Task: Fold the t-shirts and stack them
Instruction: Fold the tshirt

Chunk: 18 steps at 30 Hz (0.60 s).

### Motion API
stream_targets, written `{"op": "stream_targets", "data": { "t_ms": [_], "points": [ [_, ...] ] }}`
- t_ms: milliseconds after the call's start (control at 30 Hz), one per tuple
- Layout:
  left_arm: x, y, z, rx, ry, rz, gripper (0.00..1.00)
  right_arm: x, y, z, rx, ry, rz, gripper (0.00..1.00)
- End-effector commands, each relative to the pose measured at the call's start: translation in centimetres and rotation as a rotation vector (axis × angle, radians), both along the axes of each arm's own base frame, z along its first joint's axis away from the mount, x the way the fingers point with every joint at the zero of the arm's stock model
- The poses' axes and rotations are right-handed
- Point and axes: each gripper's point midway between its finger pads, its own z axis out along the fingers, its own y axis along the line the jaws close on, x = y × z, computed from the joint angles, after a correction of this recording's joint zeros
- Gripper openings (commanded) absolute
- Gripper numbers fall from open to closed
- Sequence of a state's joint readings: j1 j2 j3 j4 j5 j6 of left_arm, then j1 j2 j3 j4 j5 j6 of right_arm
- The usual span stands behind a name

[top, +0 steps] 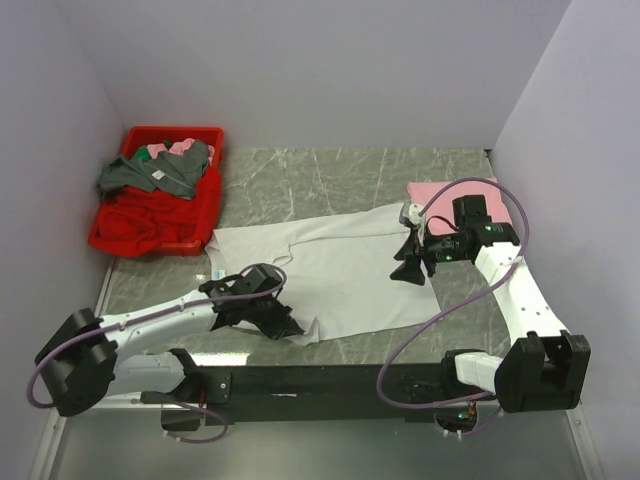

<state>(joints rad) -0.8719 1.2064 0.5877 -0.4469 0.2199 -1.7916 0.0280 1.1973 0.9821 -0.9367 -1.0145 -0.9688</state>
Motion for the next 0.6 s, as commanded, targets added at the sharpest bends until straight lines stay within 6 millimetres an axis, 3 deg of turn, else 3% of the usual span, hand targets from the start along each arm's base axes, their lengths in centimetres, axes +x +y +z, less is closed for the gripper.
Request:
{"op": "stream_targets", "data": {
  "t_ms": [0, 167, 233, 333, 367, 467, 567],
  "points": [
    [-0.7, 0.7, 1.2, -0.016, -0.022, -0.012, 0.0, 0.6, -0.1, 1.8, 0.004, -0.07, 0.007, 0.63],
    [-3.3, 3.7, 1.6, 0.014, -0.004, -0.03, 0.0, 0.3, -1.4, 0.8, -0.092, -0.079, 0.019, 0.63],
    [-4.5, 5.4, 1.2, 0.049, 0.027, -0.014, 0.0, -0.4, -2.5, -0.5, -0.177, -0.081, 0.056, 0.64],
    [-5.1, 6.8, 1.7, 0.039, 0.013, 0.019, 0.0, -2.8, -4.1, -3.1, -0.281, -0.089, 0.208, 0.64],
    [-5.5, 7.5, 1.9, 0.044, 0.012, 0.029, 0.0, -4.2, -5.0, -5.0, -0.337, -0.062, 0.265, 0.64],
    [-5.5, 8.5, 2.1, 0.05, -0.011, 0.054, 0.0, -5.8, -7.3, -8.8, -0.424, -0.103, 0.384, 0.66],
    [-5.1, 9.1, 2.2, 0.063, -0.03, 0.069, 0.0, -5.9, -9.1, -11.6, -0.532, -0.168, 0.467, 0.67]
  ]
}}
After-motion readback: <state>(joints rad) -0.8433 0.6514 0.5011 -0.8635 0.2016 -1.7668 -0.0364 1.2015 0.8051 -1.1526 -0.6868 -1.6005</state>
